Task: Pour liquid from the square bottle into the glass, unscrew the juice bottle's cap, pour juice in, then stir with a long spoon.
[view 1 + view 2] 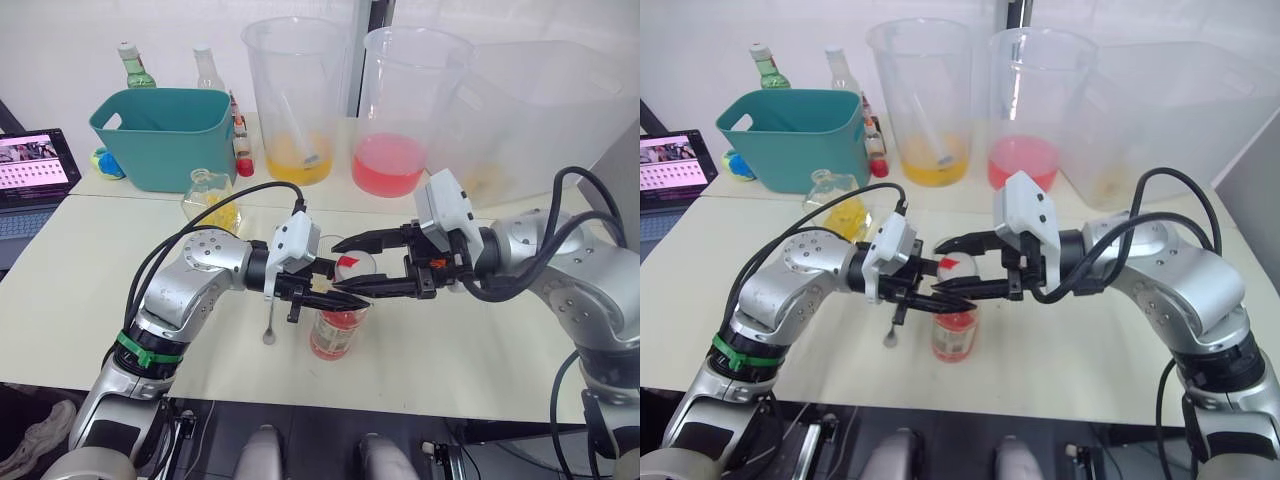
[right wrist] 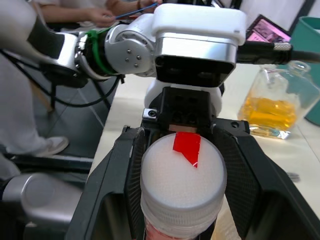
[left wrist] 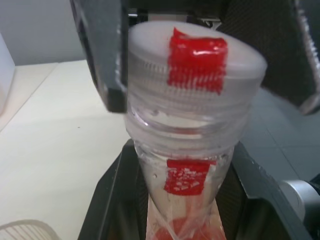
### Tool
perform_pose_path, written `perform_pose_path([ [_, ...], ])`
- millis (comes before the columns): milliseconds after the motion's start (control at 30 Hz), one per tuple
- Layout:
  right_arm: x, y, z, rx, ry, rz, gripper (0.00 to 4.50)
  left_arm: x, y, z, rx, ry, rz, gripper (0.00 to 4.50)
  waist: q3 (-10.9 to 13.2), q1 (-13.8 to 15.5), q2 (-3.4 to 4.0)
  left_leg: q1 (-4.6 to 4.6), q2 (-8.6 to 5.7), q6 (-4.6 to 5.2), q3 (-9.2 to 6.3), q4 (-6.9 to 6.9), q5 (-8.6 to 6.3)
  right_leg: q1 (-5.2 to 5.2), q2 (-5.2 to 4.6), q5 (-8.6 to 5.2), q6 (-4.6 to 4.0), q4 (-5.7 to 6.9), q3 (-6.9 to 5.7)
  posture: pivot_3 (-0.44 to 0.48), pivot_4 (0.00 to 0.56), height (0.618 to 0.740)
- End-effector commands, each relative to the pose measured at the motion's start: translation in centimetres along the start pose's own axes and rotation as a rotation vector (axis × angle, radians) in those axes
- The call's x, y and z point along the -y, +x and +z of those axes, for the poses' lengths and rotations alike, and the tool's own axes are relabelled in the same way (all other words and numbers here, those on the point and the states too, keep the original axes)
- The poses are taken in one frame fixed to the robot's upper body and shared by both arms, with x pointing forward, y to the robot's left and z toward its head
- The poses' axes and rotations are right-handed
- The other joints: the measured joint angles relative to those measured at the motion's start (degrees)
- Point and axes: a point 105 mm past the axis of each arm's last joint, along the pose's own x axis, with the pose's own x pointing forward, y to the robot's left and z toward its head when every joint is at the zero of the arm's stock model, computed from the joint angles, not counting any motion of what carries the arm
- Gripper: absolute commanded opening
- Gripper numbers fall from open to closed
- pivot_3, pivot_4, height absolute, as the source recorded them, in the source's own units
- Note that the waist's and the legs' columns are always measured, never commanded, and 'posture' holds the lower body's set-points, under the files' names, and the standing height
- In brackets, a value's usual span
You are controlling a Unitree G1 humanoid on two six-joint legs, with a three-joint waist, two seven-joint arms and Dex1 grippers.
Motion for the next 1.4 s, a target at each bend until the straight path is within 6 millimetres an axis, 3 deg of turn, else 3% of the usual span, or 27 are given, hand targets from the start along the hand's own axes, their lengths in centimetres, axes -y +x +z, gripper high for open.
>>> perform_pose_path([
  [33,-1.0,0.6,-0.4,-0.016,-0.008,0.113,1.7,-0.8,-0.5,-1.0,-0.048,-0.026,0.082,1.4,0.0,0.0,0.0,0.0,0.0,0.0,0.0,0.0,0.0,0.0,0.0,0.0,0.0,0.0,0.0,0.0,0.15,0.726],
  [500,-0.2,0.1,-0.2,0.015,-0.035,0.164,1.7,-0.6,-0.7,-1.0,-0.052,-0.029,0.088,1.4,0.0,-0.1,0.0,0.05,0.0,0.0,-0.01,0.0,0.0,0.02,0.0,0.0,0.0,0.02,-0.01,0.0,0.15,0.726],
  [833,1.4,-1.8,2.7,0.075,-0.046,0.181,1.7,-0.4,-0.8,-1.3,-0.053,-0.036,0.102,1.4,0.0,-0.5,0.02,0.04,0.01,0.0,-0.02,0.0,0.0,0.0,0.0,0.01,0.0,0.09,-0.03,0.0,0.15,0.726],
  [933,2.4,-3.4,3.5,0.085,-0.016,0.111,1.7,-0.4,-0.7,-1.4,-0.051,-0.037,0.102,1.4,0.0,-0.3,0.02,0.02,0.0,0.0,-0.03,0.0,0.0,0.0,-0.01,0.01,0.0,0.09,-0.04,0.0,0.15,0.726],
  [1167,5.1,-9.4,3.5,0.098,0.063,-0.213,1.7,-0.5,-0.8,-1.4,-0.042,-0.039,0.097,1.4,0.0,-0.2,0.02,0.03,0.0,0.0,-0.03,0.0,0.0,0.01,-0.02,0.01,-0.01,0.06,-0.04,0.0,0.15,0.726],
  [1267,6.4,-12.9,2.1,0.082,0.119,-0.419,1.7,-0.5,-0.8,-1.5,-0.036,-0.041,0.096,1.4,0.0,-0.1,0.02,0.02,-0.01,0.0,0.01,-0.01,0.0,0.01,-0.02,0.01,-0.01,0.02,-0.01,0.0,0.15,0.726],
  [1400,7.5,-17.1,-1.8,0.013,0.207,-0.692,1.7,-0.3,-0.7,-1.5,-0.025,-0.043,0.098,1.4,0.0,-0.2,0.02,0.03,-0.01,0.0,0.02,-0.01,0.0,0.02,-0.02,0.01,0.0,0.01,0.02,0.0,0.15,0.726],
])
